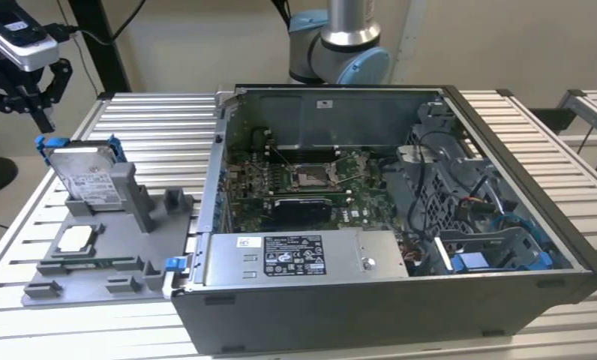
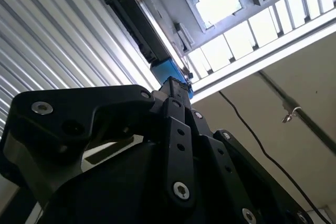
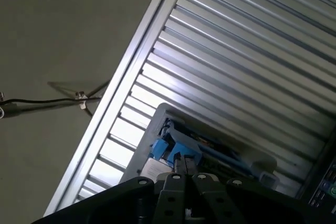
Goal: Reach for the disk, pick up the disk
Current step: 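Pick up the disk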
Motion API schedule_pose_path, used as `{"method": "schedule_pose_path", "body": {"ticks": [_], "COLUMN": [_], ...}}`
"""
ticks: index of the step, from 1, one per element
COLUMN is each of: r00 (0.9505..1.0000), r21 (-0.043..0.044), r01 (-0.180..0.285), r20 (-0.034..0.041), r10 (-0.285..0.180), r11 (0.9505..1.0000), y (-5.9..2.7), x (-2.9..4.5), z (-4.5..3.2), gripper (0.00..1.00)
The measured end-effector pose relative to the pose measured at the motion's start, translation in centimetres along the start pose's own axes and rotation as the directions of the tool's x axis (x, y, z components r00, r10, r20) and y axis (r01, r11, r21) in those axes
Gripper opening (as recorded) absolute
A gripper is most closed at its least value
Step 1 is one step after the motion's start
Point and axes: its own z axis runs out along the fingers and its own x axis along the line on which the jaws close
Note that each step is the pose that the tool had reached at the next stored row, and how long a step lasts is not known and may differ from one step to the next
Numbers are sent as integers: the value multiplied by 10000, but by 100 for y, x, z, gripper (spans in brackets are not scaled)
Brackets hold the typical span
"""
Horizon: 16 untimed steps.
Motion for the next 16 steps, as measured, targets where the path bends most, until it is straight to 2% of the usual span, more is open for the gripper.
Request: {"method": "schedule_pose_path", "body": {"ticks": [10,16], "r00": [9982,9937], "r21": [4,7], "r01": [601,1123], "r20": [-23,-44], "r10": [-601,-1123], "r11": [9982,9937], "y": [-1,0], "x": [0,0], "z": [0,0], "gripper": [0,0]}}
